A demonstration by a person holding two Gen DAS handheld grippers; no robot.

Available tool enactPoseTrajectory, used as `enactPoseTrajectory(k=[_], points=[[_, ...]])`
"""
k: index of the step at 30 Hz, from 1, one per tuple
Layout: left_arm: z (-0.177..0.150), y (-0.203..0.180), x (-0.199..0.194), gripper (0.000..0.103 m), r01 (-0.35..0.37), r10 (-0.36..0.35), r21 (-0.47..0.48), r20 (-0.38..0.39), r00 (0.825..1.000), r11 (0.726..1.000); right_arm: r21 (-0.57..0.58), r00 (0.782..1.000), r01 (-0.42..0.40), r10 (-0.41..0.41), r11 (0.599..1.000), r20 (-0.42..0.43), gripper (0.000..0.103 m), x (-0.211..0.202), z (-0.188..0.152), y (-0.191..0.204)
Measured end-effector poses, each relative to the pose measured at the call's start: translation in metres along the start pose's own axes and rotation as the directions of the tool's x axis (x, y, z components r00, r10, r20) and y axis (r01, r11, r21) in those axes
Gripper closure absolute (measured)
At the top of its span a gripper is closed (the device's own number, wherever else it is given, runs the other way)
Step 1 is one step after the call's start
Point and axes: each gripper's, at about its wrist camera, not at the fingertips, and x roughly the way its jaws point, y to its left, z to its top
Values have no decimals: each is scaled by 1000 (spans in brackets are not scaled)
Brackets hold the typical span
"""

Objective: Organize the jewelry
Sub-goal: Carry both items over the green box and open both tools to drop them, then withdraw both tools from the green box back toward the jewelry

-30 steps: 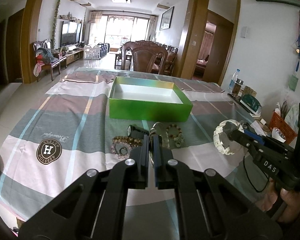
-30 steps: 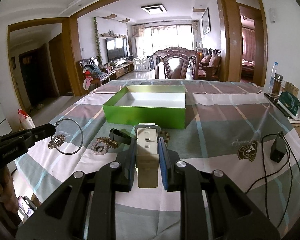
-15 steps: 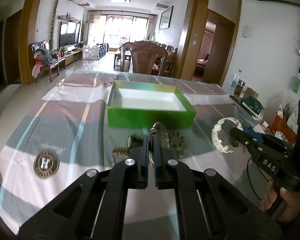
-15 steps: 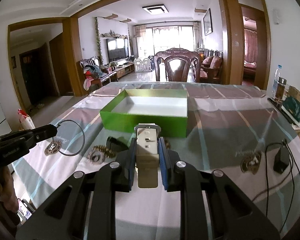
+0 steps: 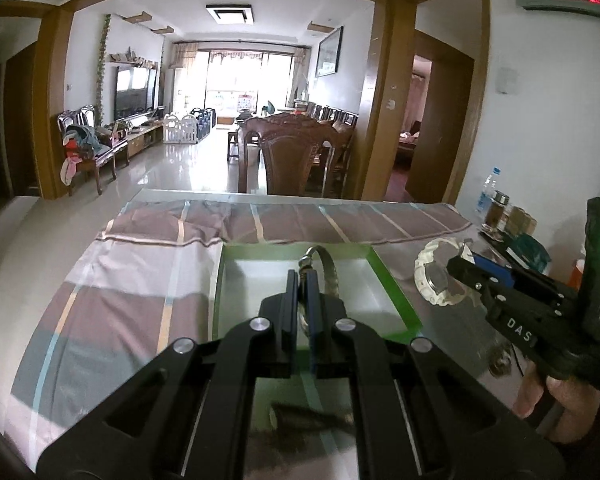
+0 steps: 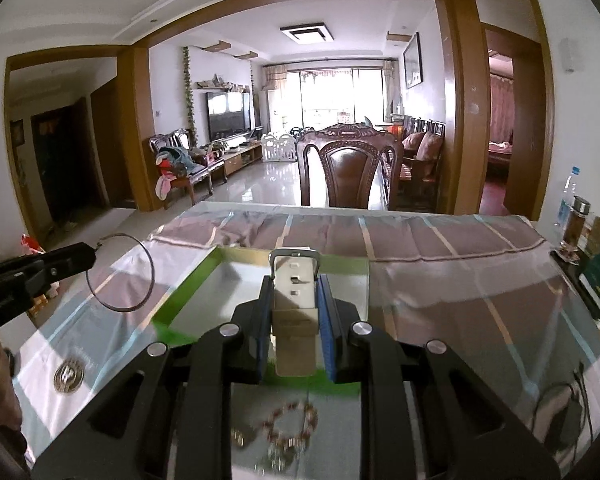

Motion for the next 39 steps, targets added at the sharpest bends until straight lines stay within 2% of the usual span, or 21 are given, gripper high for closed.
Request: enactPoseTrajectory(k=[8,13,18,19,20,21,22,23,24,25,27,29,30,32,35,39], points=[[21,11,73,98,8,-10,-21,-73,997,1000,14,998,-2,3,1000,-61,81,62,3,-7],[7,22,120,98,-20,15,-34,-151,988,999,20,995,9,-7,1000,-103,81,87,-3,-12],[-9,31,142,98,-39,30,-43,-200,979,998,27,992,35,-31,999,-125,81,103,-8,-21],[-10,31,143,98,-40,31,-39,-206,978,998,24,991,44,-41,999,-125,78,103,-9,-20],[-11,32,144,98,-38,29,-37,-210,977,999,18,991,54,-51,998,-121,71,103,-9,-22],[-11,31,144,92,-39,32,-32,-211,977,999,15,992,71,-69,997,-104,43,100,-8,-22],[-11,31,141,65,-42,36,-26,-208,978,999,22,993,99,-98,995,-73,24,93,-8,-23],[-10,29,134,46,-53,49,-19,-185,981,998,39,993,116,-116,992,-24,22,77,-6,-25],[-9,26,125,21,-64,62,-11,-152,986,998,45,994,105,-105,994,5,20,65,-5,-26],[-8,24,107,15,-84,84,4,-88,993,996,48,995,94,-95,994,26,18,51,-3,-26],[-7,19,77,14,-114,114,27,-27,993,993,63,994,72,-77,995,77,18,12,-3,-29],[-11,17,39,10,-103,102,20,22,995,994,62,992,50,-57,997,114,16,-22,-5,-28],[-15,17,20,6,-93,92,10,53,994,996,52,988,42,-49,998,147,14,-46,-10,-25],[-30,16,-20,4,-85,85,-6,112,990,996,44,978,40,-49,998,203,8,-88,-24,-19],[-65,11,-67,4,-88,88,-6,137,987,996,36,974,43,-50,998,220,6,-124,-45,-13],[-111,4,-107,4,-103,103,-9,130,986,995,37,982,29,-35,999,187,6,-156,-88,-1]])
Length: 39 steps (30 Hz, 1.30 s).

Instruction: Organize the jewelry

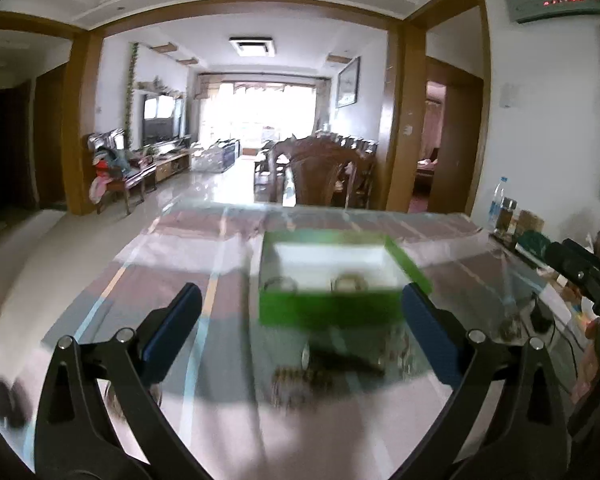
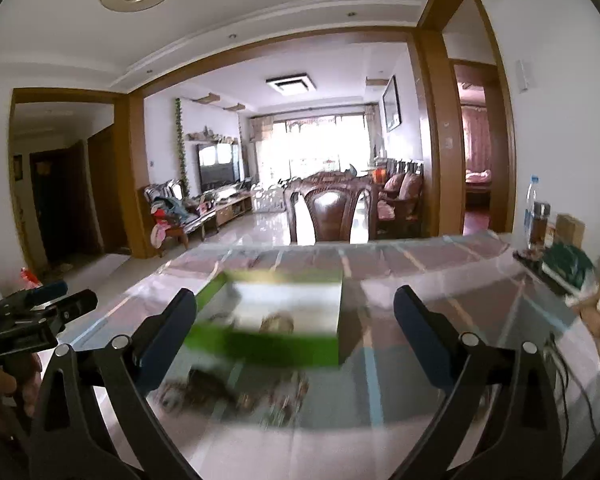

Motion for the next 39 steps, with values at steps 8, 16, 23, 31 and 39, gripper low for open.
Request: enactPoseTrajectory(k=[8,16,23,31,39], points=[[-66,-4,-37,4,-11,10,-11,-72,997,1000,-30,997,22,-25,999,-78,6,-31,-58,20],[-81,-16,-47,4,21,-22,-5,-103,994,1000,-47,995,22,-27,999,-95,6,-41,-75,28],[-80,-22,-50,4,26,-25,14,-102,994,1000,-48,996,20,-24,999,-91,6,-44,-75,29],[-78,-18,-47,4,16,-15,11,-110,994,1000,-41,993,12,-17,999,-114,6,-36,-79,29],[-80,-18,-40,4,16,-14,12,-127,992,1000,-39,991,7,-12,999,-135,6,-29,-85,30]])
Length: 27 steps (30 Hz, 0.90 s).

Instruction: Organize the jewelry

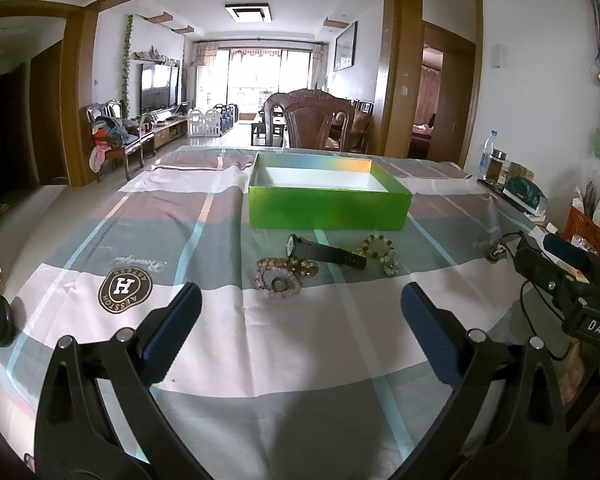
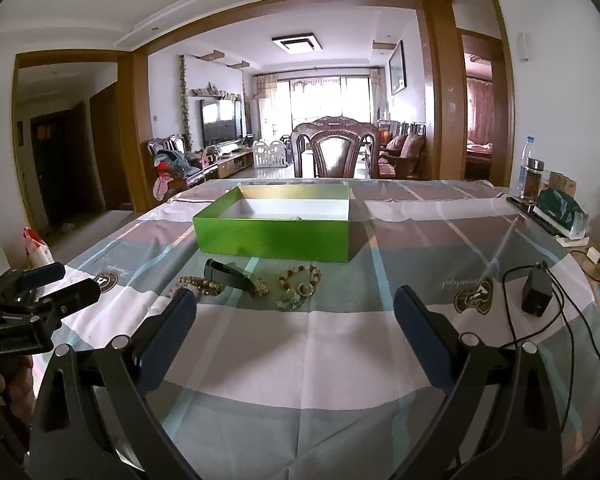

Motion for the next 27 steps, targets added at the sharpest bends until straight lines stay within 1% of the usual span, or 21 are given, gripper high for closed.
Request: enactPoseTrajectory(k=[14,27], points=[[-1,-1,6,4,-1,1,6,-10,1000,1000,9,1000,-5,5,1000,-15,6,5,-2,0],[2,5,34,4,-5,6,9,-52,999,1000,22,999,-12,13,1000,-44,6,22,-5,-2]])
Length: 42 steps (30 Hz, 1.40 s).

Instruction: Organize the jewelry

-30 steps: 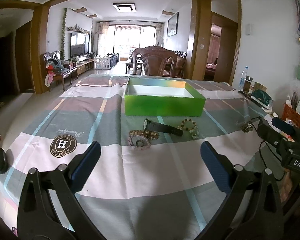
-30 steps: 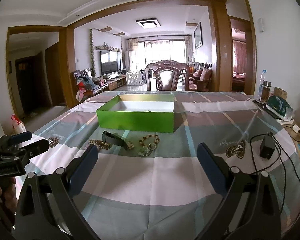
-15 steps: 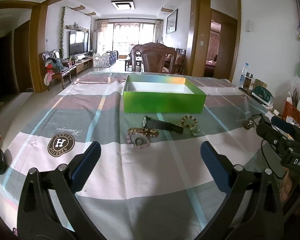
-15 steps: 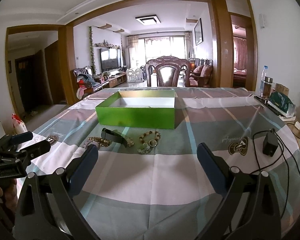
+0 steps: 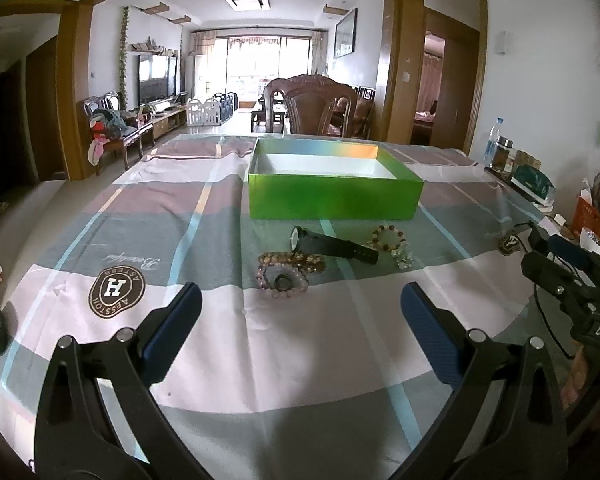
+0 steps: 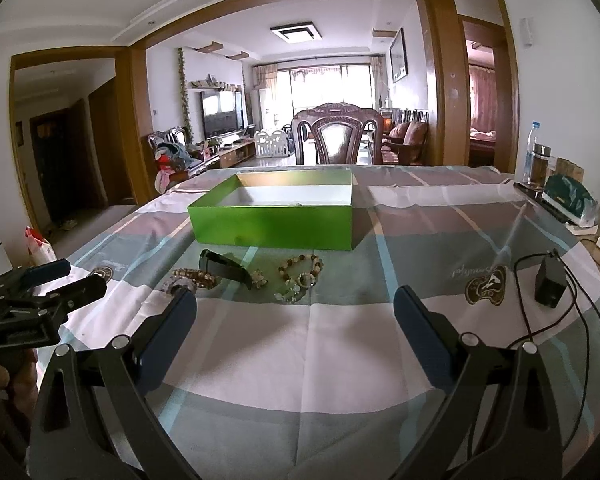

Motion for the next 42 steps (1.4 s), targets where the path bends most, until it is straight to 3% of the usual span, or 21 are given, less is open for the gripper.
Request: enactPoseTrajectory(k=[8,11,17,22,30,35,42], points=[[7,6,42,5,-6,7,5,-58,998,1000,4,998,13,-12,1000,-64,6,31,-1,-5],[8,9,62,11,-2,2,5,-93,996,1000,-3,995,14,-14,1000,-97,6,47,-2,-6],[12,15,101,31,12,-14,-12,-180,983,1000,-2,990,1,-1,1000,-140,6,76,-1,-9],[13,18,127,54,-6,4,-5,-258,966,1000,-5,984,-14,13,1000,-176,6,96,-3,-10],[14,25,147,55,-34,26,-21,-318,948,999,-11,979,-36,33,999,-203,6,107,-2,-9],[18,35,151,55,-46,20,-72,-321,947,996,-8,976,-46,43,999,-215,6,110,-2,-9],[23,48,156,66,-67,25,-118,-329,944,991,-10,973,-54,51,998,-224,6,112,-2,-9]])
